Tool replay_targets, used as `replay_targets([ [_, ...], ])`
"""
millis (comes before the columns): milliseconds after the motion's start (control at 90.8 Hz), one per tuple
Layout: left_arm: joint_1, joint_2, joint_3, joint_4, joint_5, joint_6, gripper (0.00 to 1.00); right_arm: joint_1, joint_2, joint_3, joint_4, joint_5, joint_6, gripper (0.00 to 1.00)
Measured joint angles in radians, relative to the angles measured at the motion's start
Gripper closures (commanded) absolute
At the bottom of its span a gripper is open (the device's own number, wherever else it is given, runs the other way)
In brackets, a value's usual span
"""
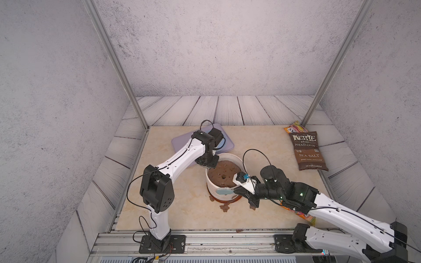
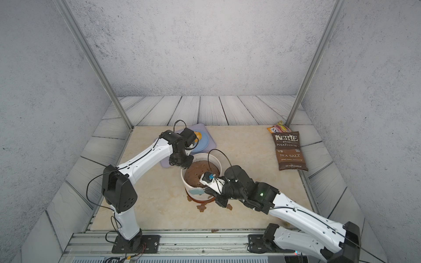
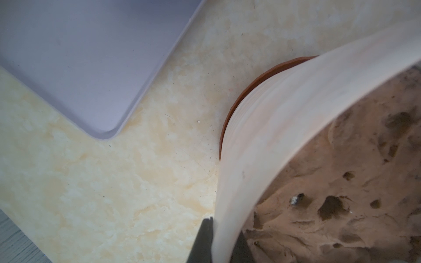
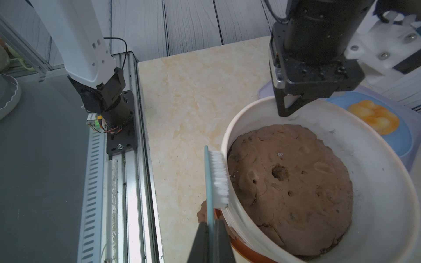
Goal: Scrub the dried mud off the ceramic pot
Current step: Brush off the soil from the pot.
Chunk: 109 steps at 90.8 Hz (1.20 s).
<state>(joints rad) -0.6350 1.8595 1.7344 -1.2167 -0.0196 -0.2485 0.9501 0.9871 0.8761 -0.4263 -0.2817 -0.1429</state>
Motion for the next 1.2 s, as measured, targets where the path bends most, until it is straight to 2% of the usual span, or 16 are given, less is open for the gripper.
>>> replay_targets([
  [319, 0.001, -0.004, -0.006, 0.006, 0.005, 0.002, 1.00, -0.087, 0.016, -0.041, 0.014, -0.055, -0.037, 1.00],
  [771, 0.001, -0.006, -0.006, 0.006, 0.005, 0.006, 1.00, -0.109, -0.064, -0.189, 0.019, -0.074, 0.010, 1.00],
  [881, 0.001, -0.006, -0.005, 0.009, 0.005, 0.015, 1.00, -0.069, -0.066, -0.204, 0.019, -0.071, 0.034, 1.00],
  [1101, 0.001, -0.005, -0.002, 0.014, -0.001, 0.060, 1.00, 0.080, -0.081, -0.221, 0.039, -0.058, 0.101, 1.00],
  [1200, 0.000, -0.001, 0.003, 0.017, -0.003, 0.089, 1.00, 0.098, -0.074, -0.212, 0.051, -0.061, 0.117, 1.00],
])
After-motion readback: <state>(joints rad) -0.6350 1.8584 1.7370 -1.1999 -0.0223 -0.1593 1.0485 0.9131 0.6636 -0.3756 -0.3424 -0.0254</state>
